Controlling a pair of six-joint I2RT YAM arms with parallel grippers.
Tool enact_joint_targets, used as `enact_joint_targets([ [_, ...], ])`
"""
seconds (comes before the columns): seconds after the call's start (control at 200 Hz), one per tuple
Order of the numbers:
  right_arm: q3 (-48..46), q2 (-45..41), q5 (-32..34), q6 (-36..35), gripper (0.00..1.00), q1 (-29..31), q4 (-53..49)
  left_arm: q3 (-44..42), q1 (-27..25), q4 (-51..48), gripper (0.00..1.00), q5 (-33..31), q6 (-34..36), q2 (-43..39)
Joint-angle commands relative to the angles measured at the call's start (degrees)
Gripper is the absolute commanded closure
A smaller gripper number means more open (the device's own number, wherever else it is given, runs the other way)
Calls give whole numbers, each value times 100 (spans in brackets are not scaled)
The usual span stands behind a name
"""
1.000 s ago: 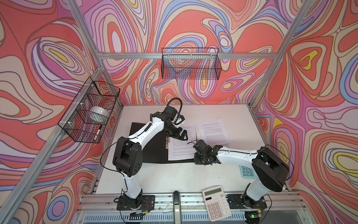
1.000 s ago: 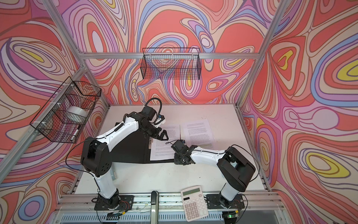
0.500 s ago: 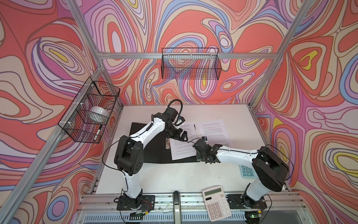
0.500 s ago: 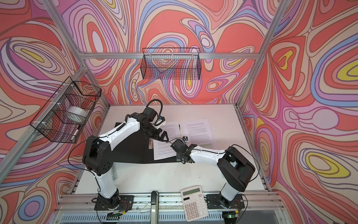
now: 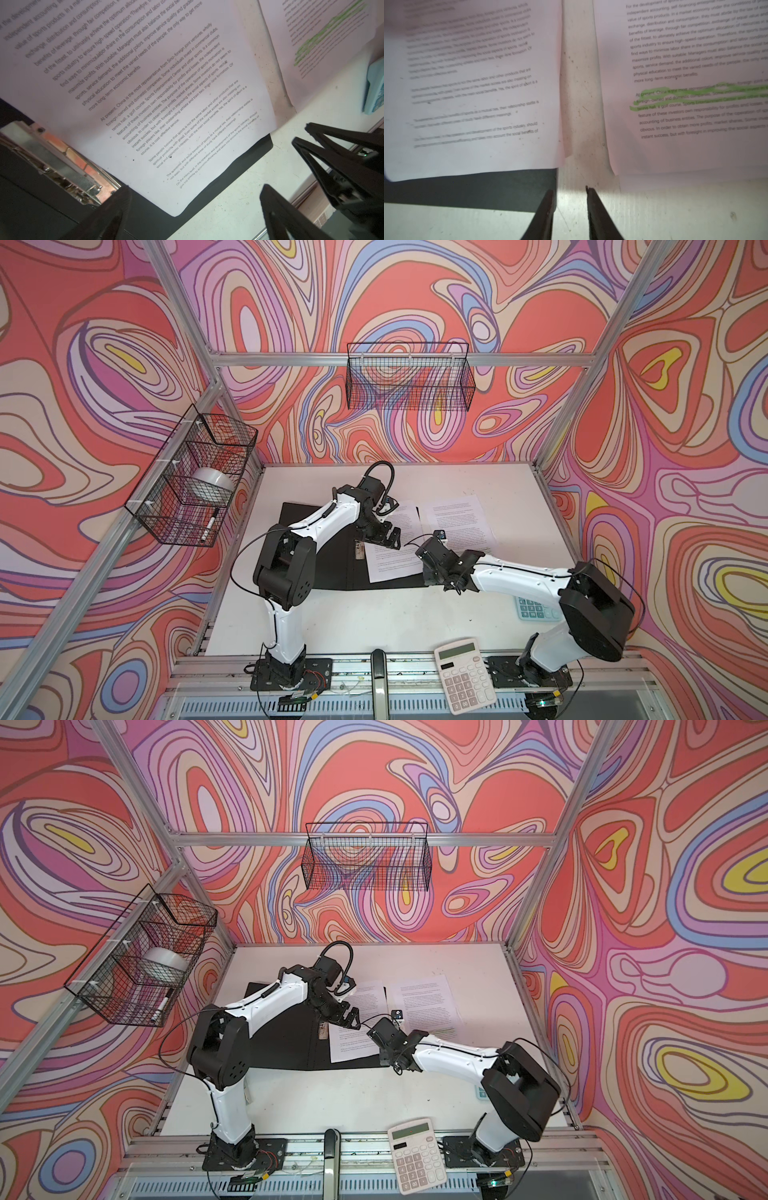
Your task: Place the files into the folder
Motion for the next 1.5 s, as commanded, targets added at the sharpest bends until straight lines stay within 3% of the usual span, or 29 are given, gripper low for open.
enact_joint_targets([
  [0.0, 155, -207, -362, -257, 75, -99, 280, 245, -26, -242, 2, -333, 58, -90],
  [0.18, 655, 289, -1045, -429, 84, -590, 562, 397, -26, -336, 2, -519, 242, -339],
  [0.446, 595, 912, -2086, -459, 89, -1402, 1301, 291, 155, -288, 0, -1176, 549, -889],
  [0.606, 658, 1248, -2317, -477, 90, -1428, 1421, 169, 656, -188, 0, -1112, 395, -1070],
  [0.826, 615, 1384, -2515, -464, 90, -1434, 1487, 222, 1284, -223, 0, -823, -3, -729],
  [1.227, 630, 1888, -3193, -503, 90, -1443, 1664, 196, 1327, -159, 0, -838, -452, -92],
  [1.498, 709, 2003, -3345, -566, 89, -1432, 1545, -498, 1327, 179, 0, -788, -1119, -181],
])
